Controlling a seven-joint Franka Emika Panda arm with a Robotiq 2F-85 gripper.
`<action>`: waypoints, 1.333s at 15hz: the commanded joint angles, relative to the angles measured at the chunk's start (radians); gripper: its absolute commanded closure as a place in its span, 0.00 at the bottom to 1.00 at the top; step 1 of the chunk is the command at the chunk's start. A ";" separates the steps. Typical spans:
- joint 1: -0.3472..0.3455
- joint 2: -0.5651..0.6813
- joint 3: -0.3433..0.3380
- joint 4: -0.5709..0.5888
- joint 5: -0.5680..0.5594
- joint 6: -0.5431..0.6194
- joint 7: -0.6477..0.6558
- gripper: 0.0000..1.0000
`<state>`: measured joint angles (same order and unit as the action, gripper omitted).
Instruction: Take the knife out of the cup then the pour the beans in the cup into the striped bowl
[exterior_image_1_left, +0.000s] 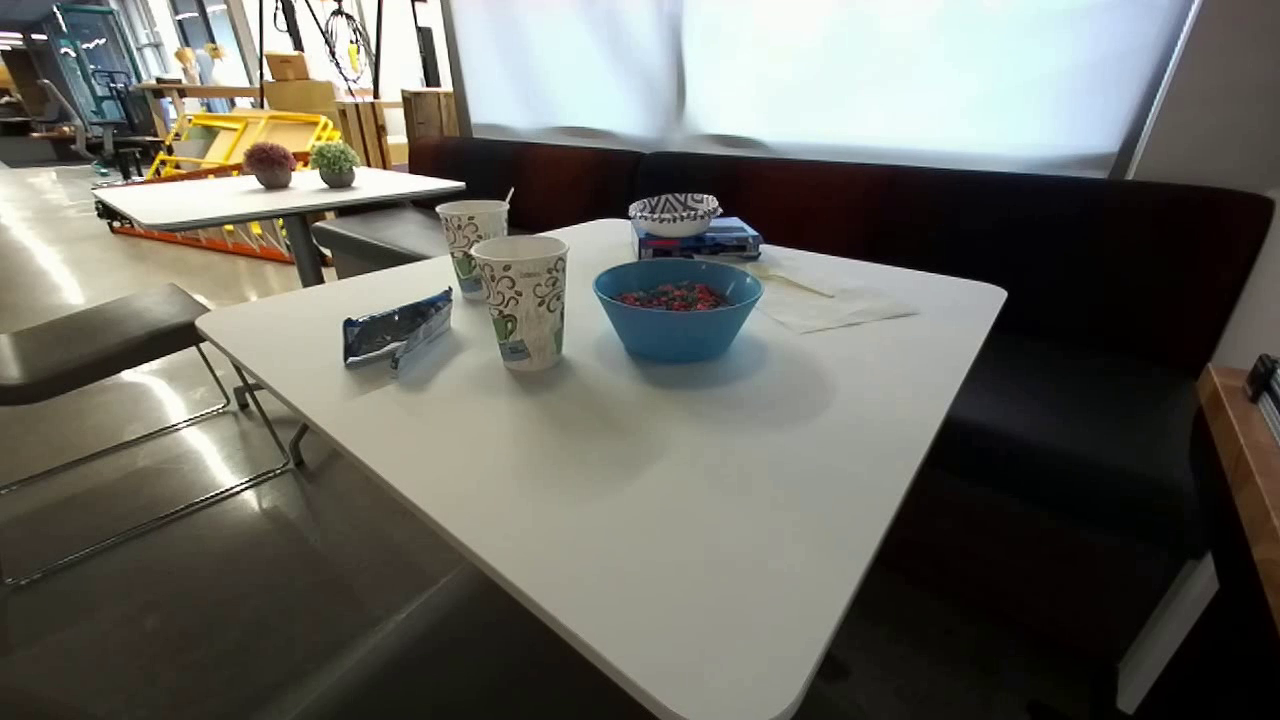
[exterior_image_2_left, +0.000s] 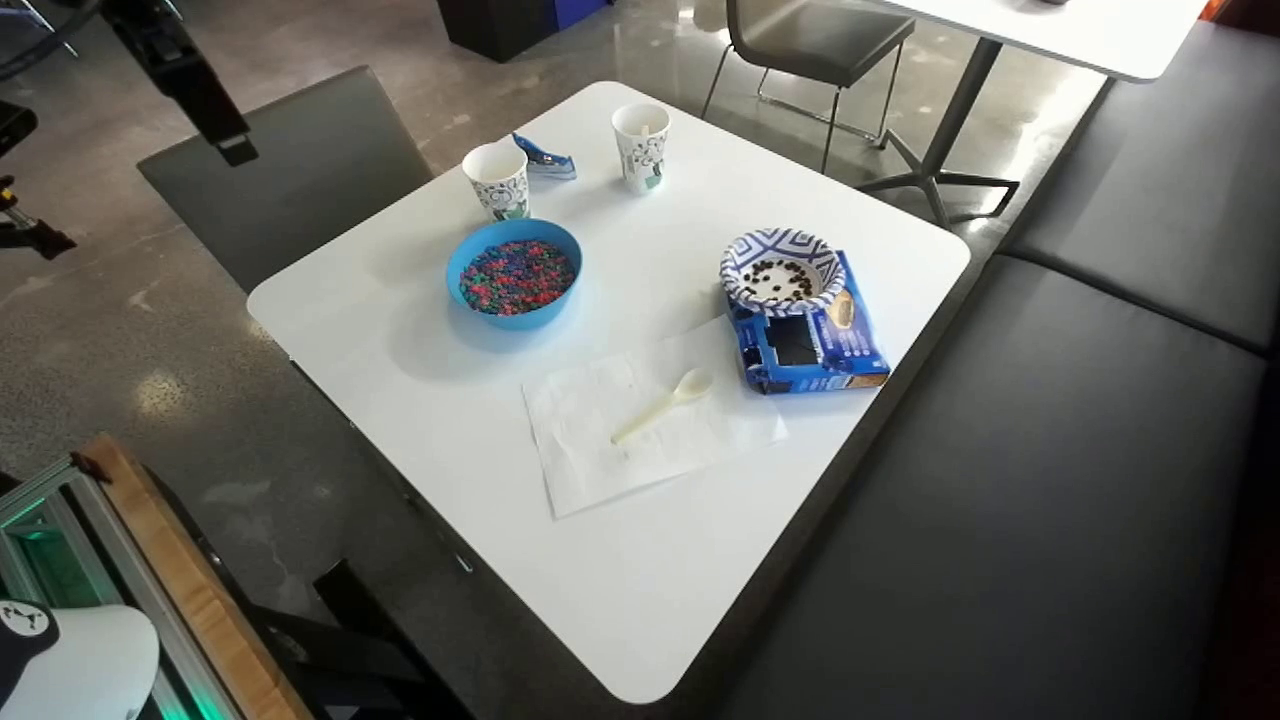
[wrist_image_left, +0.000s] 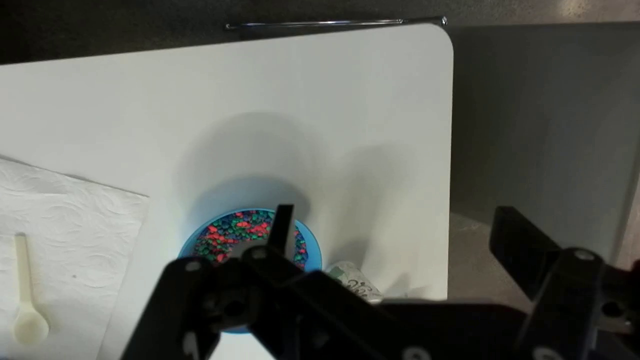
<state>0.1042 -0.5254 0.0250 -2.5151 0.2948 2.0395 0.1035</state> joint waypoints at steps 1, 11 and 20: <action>-0.015 0.219 0.045 0.127 0.028 0.136 0.091 0.00; -0.042 0.731 0.025 0.593 0.029 0.403 0.353 0.00; -0.064 1.018 -0.040 0.836 0.009 0.434 0.376 0.00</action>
<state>0.0463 0.4025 -0.0172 -1.7515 0.2953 2.4495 0.4853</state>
